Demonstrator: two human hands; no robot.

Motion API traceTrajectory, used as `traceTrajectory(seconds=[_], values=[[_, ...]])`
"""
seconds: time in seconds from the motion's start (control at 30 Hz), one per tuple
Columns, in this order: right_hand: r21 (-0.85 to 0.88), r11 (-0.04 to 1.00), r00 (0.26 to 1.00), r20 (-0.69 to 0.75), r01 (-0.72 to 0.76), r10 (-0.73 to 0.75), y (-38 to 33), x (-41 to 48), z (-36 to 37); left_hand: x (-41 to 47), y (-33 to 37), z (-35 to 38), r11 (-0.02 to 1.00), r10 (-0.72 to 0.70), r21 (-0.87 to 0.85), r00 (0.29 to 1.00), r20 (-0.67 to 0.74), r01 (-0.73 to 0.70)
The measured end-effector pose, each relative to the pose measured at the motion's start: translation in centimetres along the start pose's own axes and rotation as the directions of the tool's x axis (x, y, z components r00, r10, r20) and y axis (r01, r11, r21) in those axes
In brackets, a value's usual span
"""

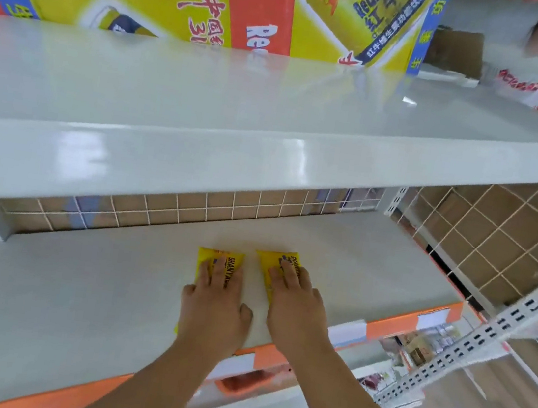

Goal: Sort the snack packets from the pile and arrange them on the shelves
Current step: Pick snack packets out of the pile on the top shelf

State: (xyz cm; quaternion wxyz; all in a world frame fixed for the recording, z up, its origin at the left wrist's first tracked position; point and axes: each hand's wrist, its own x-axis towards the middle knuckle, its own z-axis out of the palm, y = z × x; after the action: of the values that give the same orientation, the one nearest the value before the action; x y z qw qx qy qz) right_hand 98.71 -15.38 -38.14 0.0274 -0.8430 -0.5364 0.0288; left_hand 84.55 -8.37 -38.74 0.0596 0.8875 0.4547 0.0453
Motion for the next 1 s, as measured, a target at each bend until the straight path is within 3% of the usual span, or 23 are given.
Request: traceTrajectory(seconds=[0.27,0.47,0.63,1.0], values=[[-0.022,0.997,0.996,0.049,-0.069,0.07,13.7,2.7,-1.9,3.9,10.8,1.4,0.997,-0.075,0.022,0.997,-0.004,0.075],[0.005,0.999,0.999,0.026,-0.043,0.043,19.9,5.7,-2.4,8.0,19.1,2.1,0.998,-0.039,-0.051,0.998,0.043,0.041],[0.036,0.998,0.999,0.008,-0.042,0.041,22.8,7.6,-2.4,10.6,20.3,2.5,0.997,0.032,-0.068,0.997,0.063,-0.027],[0.047,0.997,0.998,0.015,-0.056,0.055,23.0,7.7,-2.1,9.7,20.8,3.7,0.998,-0.036,-0.047,0.999,0.021,0.037]])
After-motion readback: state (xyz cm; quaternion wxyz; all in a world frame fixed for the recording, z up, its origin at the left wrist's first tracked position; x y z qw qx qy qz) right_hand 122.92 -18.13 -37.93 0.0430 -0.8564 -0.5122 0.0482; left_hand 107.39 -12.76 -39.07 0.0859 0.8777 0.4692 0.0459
